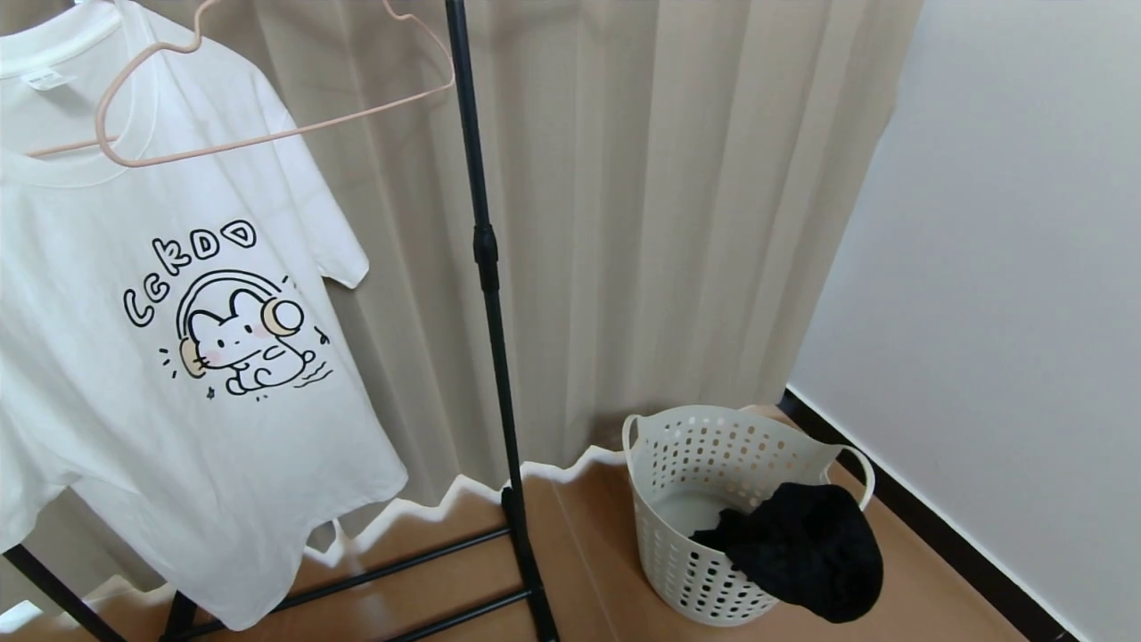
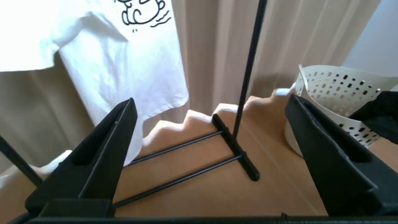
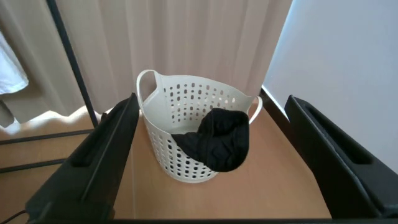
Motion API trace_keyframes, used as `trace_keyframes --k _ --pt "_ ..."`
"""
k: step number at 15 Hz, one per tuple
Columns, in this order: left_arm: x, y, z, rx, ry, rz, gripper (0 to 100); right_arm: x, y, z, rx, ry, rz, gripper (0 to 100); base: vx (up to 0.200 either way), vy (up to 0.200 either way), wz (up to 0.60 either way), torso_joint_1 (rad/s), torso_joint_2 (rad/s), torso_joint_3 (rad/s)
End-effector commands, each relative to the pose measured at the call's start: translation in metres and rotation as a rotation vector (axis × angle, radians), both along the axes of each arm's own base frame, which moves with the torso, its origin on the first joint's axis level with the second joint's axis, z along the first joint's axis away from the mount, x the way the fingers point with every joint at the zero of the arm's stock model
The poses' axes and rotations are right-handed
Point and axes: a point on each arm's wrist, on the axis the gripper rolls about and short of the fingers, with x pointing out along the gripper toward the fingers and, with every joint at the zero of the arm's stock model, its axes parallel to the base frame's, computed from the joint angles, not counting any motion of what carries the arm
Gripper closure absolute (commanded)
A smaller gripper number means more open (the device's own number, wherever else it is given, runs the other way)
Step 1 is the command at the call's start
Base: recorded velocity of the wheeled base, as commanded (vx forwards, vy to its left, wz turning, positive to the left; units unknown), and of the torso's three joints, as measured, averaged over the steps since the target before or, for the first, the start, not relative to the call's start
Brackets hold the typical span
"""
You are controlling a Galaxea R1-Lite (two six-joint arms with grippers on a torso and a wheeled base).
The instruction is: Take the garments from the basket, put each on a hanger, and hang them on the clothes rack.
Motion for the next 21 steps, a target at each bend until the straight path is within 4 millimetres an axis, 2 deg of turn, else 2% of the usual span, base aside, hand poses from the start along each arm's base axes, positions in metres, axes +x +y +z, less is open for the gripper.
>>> trace_keyframes --k 1,4,14,21 --pt "0.0001 0.0000 0.0001 0.000 0.001 0.000 0 0.0001 0.0000 0.0001 0.000 0.001 0.001 0 0.000 -0.200 0.00 0.002 0.01 0.002" --pt "0.0001 0.0000 0.0001 0.000 0.001 0.000 0 0.0001 0.0000 0.0001 0.000 0.001 0.001 0 0.000 -0.200 0.00 0.004 0.00 0.002" --pt "0.0001 0.0000 0.0001 -0.003 0.001 0.000 0 0.0001 0.0000 0.0001 0.000 0.001 -0.001 0 0.000 0.000 0.00 0.000 0.00 -0.007" --pt "0.0001 0.0000 0.0001 -0.005 0.001 0.000 0 0.0001 0.0000 0.0001 -0.002 0.001 0.001 0 0.000 0.000 0.00 0.000 0.00 -0.177"
